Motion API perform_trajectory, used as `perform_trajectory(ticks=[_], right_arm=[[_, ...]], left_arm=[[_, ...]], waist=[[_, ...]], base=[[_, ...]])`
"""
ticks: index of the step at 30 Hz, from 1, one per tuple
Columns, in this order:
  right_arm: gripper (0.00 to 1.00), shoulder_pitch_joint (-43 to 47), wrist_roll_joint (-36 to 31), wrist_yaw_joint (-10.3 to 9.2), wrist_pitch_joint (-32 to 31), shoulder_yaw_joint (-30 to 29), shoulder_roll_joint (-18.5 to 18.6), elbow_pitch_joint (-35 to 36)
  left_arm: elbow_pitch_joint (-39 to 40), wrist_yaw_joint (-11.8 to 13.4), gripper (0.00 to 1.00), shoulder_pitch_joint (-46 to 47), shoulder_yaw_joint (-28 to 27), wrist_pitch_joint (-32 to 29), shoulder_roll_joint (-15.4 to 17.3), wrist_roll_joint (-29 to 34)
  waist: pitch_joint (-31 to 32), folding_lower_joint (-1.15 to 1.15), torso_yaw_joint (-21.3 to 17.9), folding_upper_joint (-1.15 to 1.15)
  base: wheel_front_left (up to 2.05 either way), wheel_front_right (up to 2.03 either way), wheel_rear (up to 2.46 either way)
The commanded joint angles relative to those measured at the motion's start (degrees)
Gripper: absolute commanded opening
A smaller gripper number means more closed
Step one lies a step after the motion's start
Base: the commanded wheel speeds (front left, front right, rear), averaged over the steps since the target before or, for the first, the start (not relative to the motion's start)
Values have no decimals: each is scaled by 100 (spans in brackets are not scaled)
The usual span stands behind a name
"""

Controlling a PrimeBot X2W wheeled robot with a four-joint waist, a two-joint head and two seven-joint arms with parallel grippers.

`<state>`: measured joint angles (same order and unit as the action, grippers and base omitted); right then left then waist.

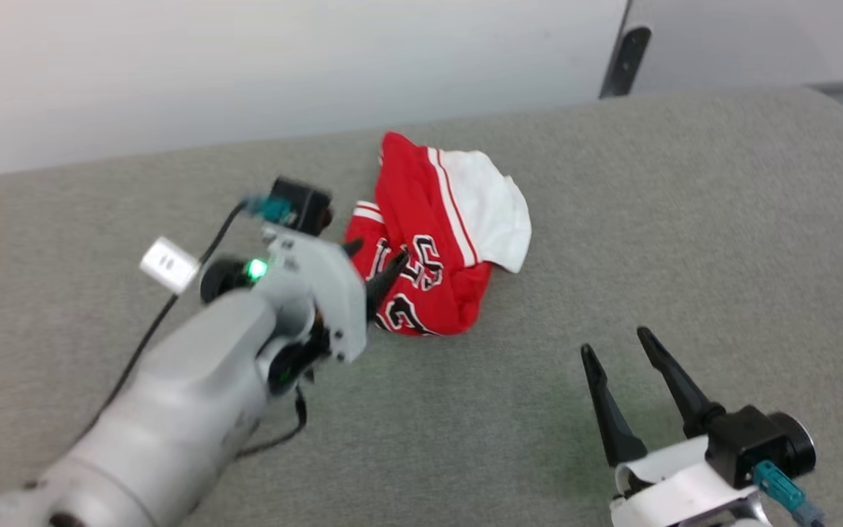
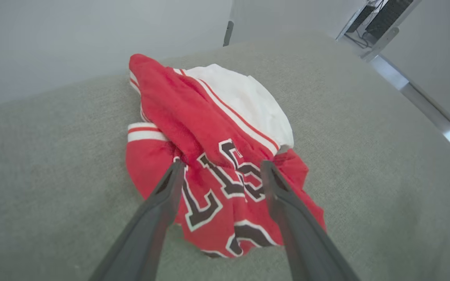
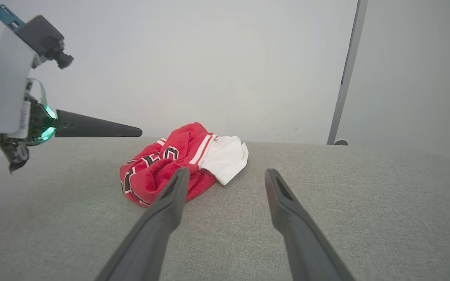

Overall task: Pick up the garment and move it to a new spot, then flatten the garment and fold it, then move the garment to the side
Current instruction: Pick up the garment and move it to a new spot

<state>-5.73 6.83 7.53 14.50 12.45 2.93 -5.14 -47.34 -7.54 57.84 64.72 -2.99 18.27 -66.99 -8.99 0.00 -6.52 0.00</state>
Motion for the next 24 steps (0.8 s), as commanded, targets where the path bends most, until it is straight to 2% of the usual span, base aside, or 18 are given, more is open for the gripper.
perform_trajectory(ticks=[1, 8, 12, 16, 19, 24], right_arm=[[100, 161, -57, -8, -65, -68, -5, -35], [100, 576, -198, -7, -293, -371, 71, -2], [100, 793, -185, -8, -414, -540, 137, 91], [100, 1045, -159, -8, -508, -731, 134, 228], [100, 1241, -155, -8, -575, -833, 127, 328], [100, 1561, -156, -7, -646, -1073, 111, 490]], left_arm=[[51, 11, 100, -389, -111, 207, 93, -171], [321, 82, 100, -1627, -376, 930, 323, -609], [618, 252, 100, -2310, -612, 1470, 424, -840], [1011, 513, 100, -2879, -885, 1761, 621, -812], [1430, 767, 100, -3281, -1300, 1818, 836, -591], [2433, 1254, 100, -4279, -2340, 1811, 1071, 471]], waist=[[365, 0, 341, 0], [543, 0, 726, 0], [580, 0, 956, 0], [629, 0, 1146, 0], [675, 0, 1213, 0], [822, 0, 1223, 0]], base=[[0, 0, 0], [0, 0, 0], [0, 0, 0], [0, 0, 0], [0, 0, 0], [0, 0, 0]])
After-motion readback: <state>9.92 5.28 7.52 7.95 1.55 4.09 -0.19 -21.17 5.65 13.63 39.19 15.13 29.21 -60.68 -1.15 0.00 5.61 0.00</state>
